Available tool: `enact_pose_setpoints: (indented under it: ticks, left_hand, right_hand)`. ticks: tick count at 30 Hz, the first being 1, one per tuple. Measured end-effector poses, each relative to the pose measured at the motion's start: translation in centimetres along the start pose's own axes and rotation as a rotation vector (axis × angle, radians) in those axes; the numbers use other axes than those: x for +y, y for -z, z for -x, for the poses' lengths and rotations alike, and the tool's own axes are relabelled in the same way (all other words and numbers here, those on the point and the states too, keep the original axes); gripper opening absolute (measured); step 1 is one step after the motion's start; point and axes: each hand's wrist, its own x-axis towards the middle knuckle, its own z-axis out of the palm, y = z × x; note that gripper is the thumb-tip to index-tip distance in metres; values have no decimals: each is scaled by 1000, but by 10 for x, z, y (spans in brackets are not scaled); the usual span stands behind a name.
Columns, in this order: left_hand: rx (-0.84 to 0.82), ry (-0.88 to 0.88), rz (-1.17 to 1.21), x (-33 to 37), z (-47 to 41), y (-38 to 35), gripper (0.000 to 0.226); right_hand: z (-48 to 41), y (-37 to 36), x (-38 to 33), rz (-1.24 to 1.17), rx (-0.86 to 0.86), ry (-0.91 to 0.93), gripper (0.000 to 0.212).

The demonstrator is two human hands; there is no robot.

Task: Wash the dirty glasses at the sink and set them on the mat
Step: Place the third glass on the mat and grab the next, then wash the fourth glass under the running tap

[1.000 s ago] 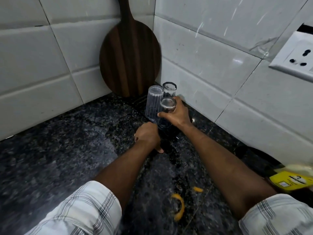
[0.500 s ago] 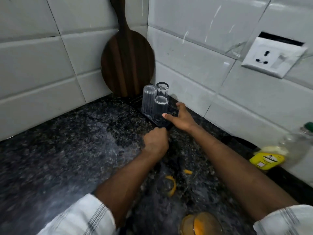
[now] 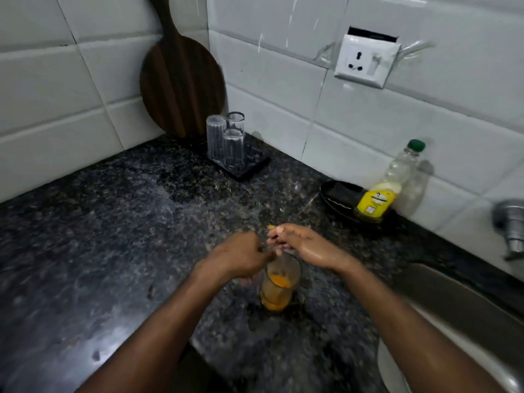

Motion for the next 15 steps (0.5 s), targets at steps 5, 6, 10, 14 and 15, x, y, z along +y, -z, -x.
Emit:
enact_pose_setpoints:
  ticks: [5,6,10,14,15]
  left_hand:
    - [63,40,-3,2,8,-32,48]
    - [104,29,-16,0,8,-36,48]
    - [224,9,-83,1,4,-41,51]
    - [238,-61,-88,23,-1,-42,45]
    - [217,-95,-64,36,-2,-43,48]
  right_hand:
    - [29,-16,17,-48,79,33,35]
    - [33,-17,20,-58,75,39,33]
    - [50,-16,23,-96,-51,43,38]
    - [70,-3,37,63,-28,133,80]
    - [77,1,40,61,35,143,85]
